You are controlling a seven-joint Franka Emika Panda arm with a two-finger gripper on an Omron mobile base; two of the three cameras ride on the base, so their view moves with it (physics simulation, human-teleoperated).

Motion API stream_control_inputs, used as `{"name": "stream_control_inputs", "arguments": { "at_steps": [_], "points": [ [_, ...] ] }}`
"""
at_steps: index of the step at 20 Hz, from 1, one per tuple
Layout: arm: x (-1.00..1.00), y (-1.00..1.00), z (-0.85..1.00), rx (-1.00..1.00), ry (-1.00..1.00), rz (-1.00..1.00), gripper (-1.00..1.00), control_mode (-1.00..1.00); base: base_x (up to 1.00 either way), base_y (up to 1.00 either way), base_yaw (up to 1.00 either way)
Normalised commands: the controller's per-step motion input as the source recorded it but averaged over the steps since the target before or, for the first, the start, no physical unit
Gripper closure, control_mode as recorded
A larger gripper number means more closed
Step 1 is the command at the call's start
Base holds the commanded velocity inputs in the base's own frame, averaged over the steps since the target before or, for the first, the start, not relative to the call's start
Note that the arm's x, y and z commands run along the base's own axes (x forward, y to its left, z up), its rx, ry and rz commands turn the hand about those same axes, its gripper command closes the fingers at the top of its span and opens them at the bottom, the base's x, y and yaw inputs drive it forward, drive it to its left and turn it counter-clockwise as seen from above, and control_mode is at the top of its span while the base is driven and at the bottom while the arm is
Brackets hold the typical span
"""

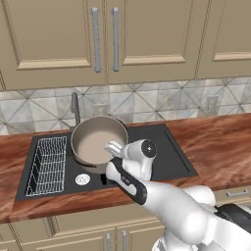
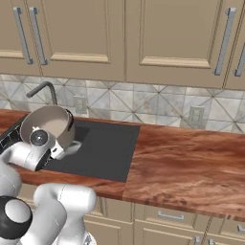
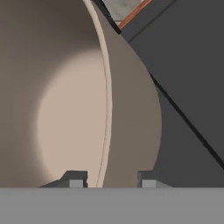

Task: Move the pot and pan from the stove into the sink.

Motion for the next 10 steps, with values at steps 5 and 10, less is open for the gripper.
{"name": "stream_control_inputs", "arguments": {
  "at_steps": [5, 10],
  "points": [
    [0.21, 0.17, -0.01, -0.03, 0.08, -0.01, 1.00, -1.00, 0.00, 0.00, 0.00],
    [0.16, 0.11, 0.00, -0.02, 0.05, -0.08, 1.00, -1.00, 0.00, 0.00, 0.00]
  ]
}}
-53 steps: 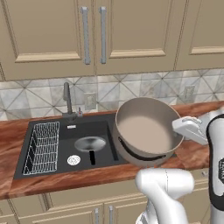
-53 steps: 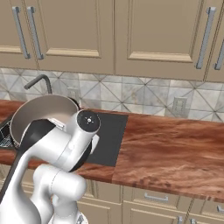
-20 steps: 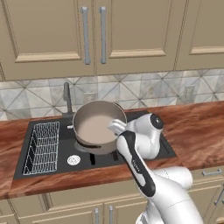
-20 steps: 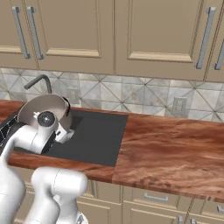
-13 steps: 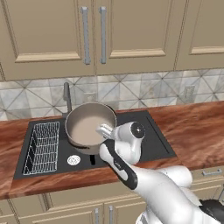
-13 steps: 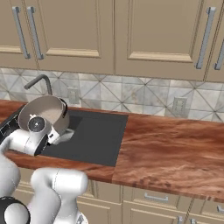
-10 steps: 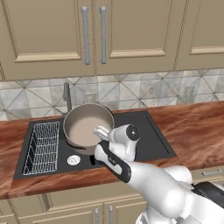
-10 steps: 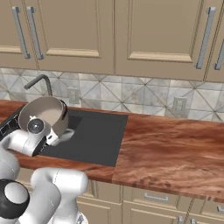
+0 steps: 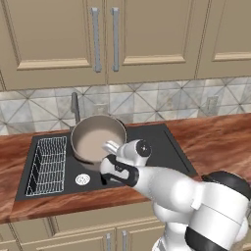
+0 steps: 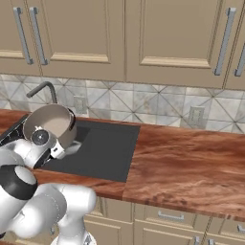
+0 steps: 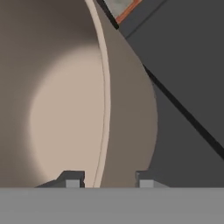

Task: Move the pot and pan from the stove into the sink.

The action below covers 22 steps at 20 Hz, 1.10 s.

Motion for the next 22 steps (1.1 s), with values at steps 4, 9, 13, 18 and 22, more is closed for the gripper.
{"name": "stream_control_inputs", "arguments": {
  "at_steps": [4, 9, 13, 18, 22],
  "points": [
    [0.13, 0.05, 0.00, -0.05, 0.06, -0.11, 1.00, -1.00, 0.00, 0.00, 0.00],
    [0.18, 0.11, -0.03, -0.09, 0.06, -0.05, 1.00, -1.00, 0.00, 0.00, 0.00],
    [0.08, 0.08, -0.01, -0.03, 0.03, -0.01, 1.00, -1.00, 0.00, 0.00, 0.00],
    [0.00, 0.08, -0.13, -0.01, 0.05, 0.02, 1.00, -1.00, 0.00, 0.00, 0.00],
    [0.00, 0.29, -0.40, -0.05, 0.14, 0.09, 1.00, -1.00, 0.00, 0.00, 0.00]
  ]
}}
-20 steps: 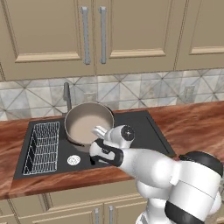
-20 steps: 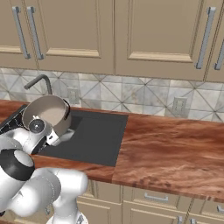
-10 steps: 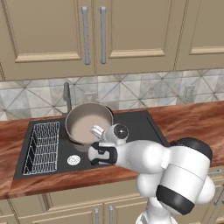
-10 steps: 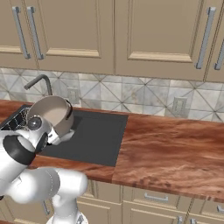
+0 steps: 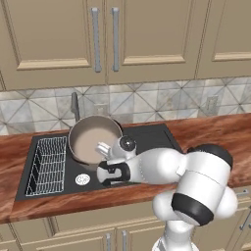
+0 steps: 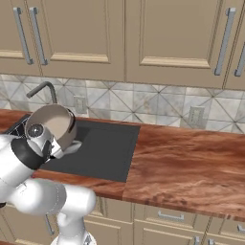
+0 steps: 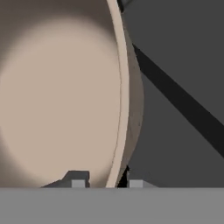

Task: Move the pot and pan from the stove into the sink.

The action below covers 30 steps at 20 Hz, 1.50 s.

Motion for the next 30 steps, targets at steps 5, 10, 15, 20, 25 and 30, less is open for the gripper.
{"name": "stream_control_inputs", "arguments": {
  "at_steps": [5, 10, 15, 20, 25, 30],
  "points": [
    [0.00, 0.14, -0.35, -0.04, 0.13, 0.08, 1.00, -1.00, 0.00, 0.00, 0.00],
    [0.00, 0.00, 0.00, 0.00, 0.00, 0.00, 1.00, -1.00, 0.00, 0.00, 0.00],
    [-0.03, 0.00, -0.04, 0.00, 0.01, 0.00, 1.00, -1.00, 0.00, 0.00, 0.00],
    [0.00, 0.00, 0.01, 0.00, 0.00, -0.01, -1.00, -1.00, 0.00, 0.00, 0.00],
    [0.00, 0.00, 0.39, 0.01, 0.00, -0.03, -1.00, -1.00, 0.00, 0.00, 0.00],
    [-0.02, 0.00, 0.71, 0.02, 0.00, -0.01, -1.00, -1.00, 0.00, 0.00, 0.00]
  ]
}}
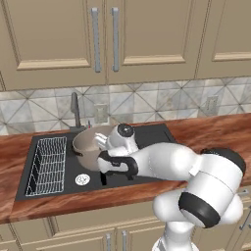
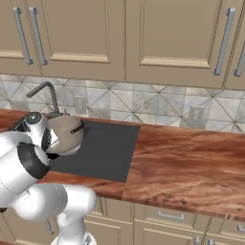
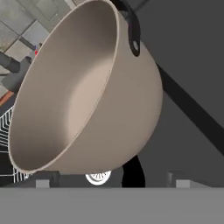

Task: Move the pot and pan from the stove into the sink.

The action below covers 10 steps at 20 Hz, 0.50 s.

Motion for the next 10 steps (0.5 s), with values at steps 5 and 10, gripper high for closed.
{"name": "stream_control_inputs", "arguments": {
  "at_steps": [5, 10],
  "points": [
    [-0.13, 0.00, 0.79, 0.01, 0.05, 0.00, -1.00, -1.00, 0.00, 0.00, 0.00],
    [-0.26, 0.02, 0.69, 0.00, 0.10, 0.05, -1.00, -1.00, 0.00, 0.00, 0.00]
  ]
}}
